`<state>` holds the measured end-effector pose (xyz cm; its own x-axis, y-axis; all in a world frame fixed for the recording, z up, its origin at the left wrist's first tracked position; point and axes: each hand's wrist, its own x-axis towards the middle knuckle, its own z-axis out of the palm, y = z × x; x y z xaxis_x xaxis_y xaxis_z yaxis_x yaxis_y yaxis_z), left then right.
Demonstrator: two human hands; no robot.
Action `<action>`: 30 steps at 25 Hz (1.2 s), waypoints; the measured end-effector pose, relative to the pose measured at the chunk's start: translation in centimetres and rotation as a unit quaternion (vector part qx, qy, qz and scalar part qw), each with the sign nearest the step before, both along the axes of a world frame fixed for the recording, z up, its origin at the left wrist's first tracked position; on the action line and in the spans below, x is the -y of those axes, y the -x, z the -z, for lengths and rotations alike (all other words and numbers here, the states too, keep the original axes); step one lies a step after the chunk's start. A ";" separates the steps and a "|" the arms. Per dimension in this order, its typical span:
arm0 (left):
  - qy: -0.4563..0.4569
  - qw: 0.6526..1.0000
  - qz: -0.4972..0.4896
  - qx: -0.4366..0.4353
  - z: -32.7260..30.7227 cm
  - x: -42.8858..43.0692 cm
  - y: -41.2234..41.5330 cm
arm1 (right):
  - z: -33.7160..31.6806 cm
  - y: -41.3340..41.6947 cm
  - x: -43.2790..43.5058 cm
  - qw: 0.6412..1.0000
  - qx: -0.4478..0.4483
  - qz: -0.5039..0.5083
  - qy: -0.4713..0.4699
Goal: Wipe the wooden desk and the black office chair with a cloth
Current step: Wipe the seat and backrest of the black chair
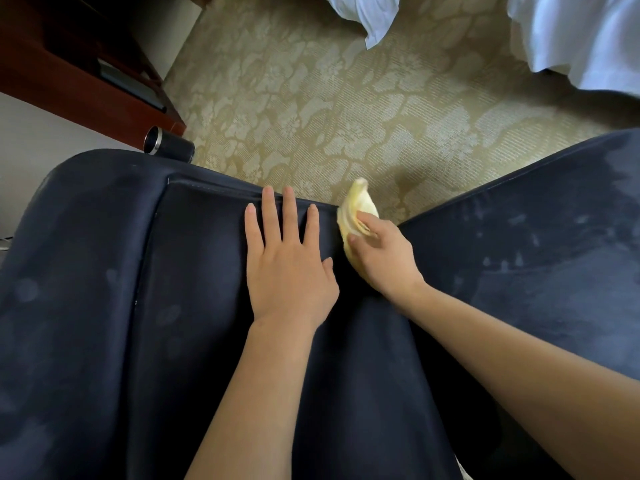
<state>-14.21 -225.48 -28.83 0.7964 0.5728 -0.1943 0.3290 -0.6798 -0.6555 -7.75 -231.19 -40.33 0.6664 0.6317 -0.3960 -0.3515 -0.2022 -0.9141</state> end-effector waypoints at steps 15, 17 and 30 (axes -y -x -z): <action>0.003 1.000 -0.009 -0.010 0.1 0.0 -0.1 | 3.7 8.4 11.8 0.978 -0.104 -0.077 0.166; 0.004 1.000 -0.009 -0.010 0.2 0.0 -0.1 | 1.9 9.7 12.6 0.980 -0.099 -0.072 0.156; 0.012 1.000 0.004 0.011 0.1 -0.1 0.0 | 4.1 3.3 2.9 0.987 0.065 -0.002 0.147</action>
